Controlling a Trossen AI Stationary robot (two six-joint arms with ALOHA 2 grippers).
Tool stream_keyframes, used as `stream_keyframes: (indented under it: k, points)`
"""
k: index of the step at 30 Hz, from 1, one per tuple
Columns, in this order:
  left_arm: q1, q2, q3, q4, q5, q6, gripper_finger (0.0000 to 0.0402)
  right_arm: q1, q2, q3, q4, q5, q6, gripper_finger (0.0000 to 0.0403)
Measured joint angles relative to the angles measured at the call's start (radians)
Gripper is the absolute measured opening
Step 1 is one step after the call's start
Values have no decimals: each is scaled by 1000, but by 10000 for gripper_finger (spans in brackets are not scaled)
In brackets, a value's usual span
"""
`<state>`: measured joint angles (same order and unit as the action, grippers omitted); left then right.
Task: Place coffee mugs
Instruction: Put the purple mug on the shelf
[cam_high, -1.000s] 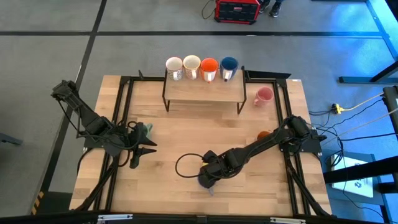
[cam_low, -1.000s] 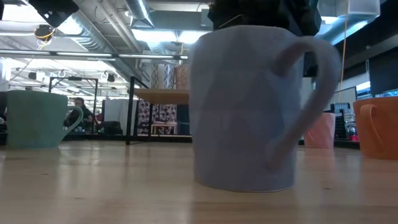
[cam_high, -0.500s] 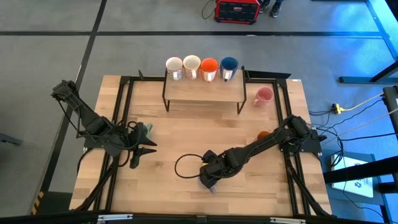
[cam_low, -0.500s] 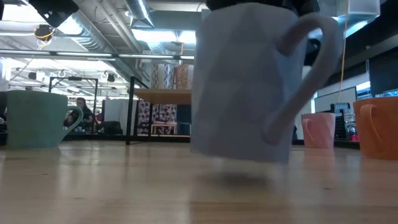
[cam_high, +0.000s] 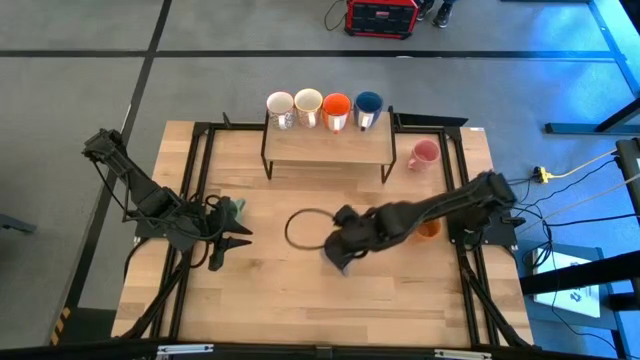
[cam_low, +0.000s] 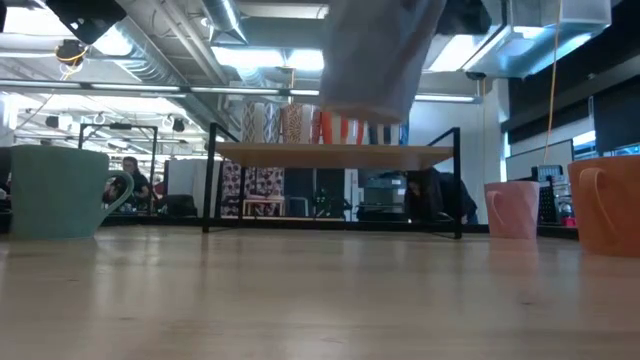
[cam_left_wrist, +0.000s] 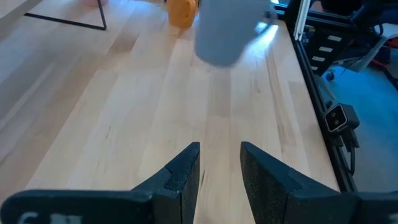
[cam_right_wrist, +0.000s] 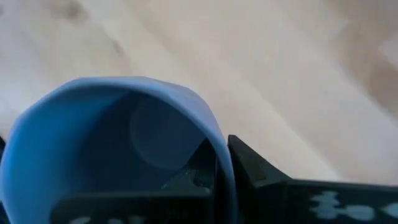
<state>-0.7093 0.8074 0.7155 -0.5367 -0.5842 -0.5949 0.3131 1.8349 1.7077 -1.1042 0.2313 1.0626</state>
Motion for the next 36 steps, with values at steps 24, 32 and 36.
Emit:
stream_keyframes:
  k: [24, 32, 36]
  points:
    - [-1, 0, 0, -10, 6, 2, 110, -469, -313, 1, -274, 100, -194, 2]
    - [-1, 0, 0, -12, 6, -3, 110, -656, -293, 0, -227, 36, -333, 1]
    - [-1, 0, 0, -12, 3, -4, 110, -716, -267, -1, -224, -8, -377, 1]
